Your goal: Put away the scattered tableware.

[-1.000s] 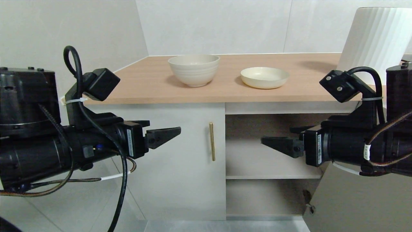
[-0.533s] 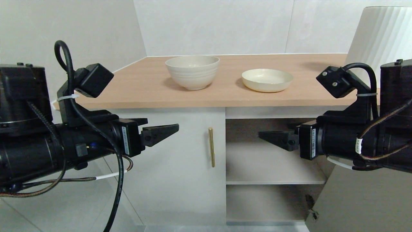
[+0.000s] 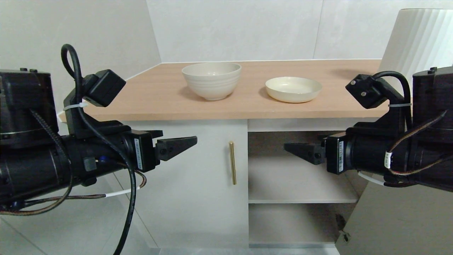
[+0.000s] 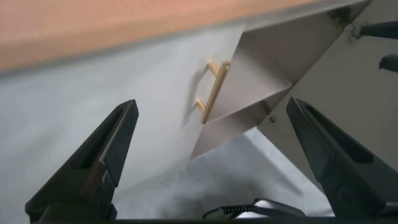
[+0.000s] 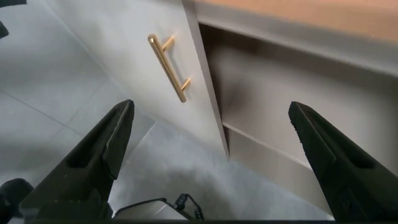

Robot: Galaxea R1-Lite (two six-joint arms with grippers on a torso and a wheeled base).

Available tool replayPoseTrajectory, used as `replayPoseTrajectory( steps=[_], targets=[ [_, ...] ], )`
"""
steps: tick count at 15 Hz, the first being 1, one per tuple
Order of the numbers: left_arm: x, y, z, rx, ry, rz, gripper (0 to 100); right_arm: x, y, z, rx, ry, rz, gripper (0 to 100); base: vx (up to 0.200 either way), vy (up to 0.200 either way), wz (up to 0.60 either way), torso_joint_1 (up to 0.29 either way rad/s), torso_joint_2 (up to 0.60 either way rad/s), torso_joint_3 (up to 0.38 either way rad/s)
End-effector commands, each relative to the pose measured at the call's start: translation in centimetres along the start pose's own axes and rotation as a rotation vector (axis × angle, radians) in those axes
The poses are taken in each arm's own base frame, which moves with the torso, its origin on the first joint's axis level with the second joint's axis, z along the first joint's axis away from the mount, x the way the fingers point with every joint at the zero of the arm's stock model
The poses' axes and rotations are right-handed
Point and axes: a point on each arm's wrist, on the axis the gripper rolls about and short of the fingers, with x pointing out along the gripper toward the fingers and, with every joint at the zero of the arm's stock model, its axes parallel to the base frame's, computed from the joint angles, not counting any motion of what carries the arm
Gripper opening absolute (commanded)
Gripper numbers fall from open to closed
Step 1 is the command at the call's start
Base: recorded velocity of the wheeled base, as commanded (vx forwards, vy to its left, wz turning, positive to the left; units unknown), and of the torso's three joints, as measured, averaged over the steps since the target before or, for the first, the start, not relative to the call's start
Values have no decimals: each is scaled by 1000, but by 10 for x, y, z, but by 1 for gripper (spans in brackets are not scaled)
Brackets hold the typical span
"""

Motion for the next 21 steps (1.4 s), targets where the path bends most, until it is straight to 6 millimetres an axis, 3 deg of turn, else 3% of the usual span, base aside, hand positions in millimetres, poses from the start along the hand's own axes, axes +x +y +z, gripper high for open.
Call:
replayPoseTrajectory(
  steps=[1, 9, 16, 18, 21],
  targets=[
    [1, 0, 0, -1, 2, 0, 100, -5, 4, 1, -2, -11, 18, 100, 0, 0, 0, 17, -276, -251],
    [5, 1, -2, -2, 14, 0, 100, -7, 7, 3, -6, -18, 33, 100, 0, 0, 0, 82, -406, -340],
    [31, 10, 7, -12, 24, 29, 100, 13, 3, 12, 15, -52, 12, 100, 0, 0, 0, 154, -459, -311],
    [39, 20, 12, -21, 17, 62, 100, 25, -14, 19, 48, -76, -54, 100, 0, 0, 0, 71, -171, -110],
    [51, 40, 25, -38, -9, 127, 100, 53, -57, 30, 155, -88, -194, 100, 0, 0, 0, 7, -27, -15]
  ],
)
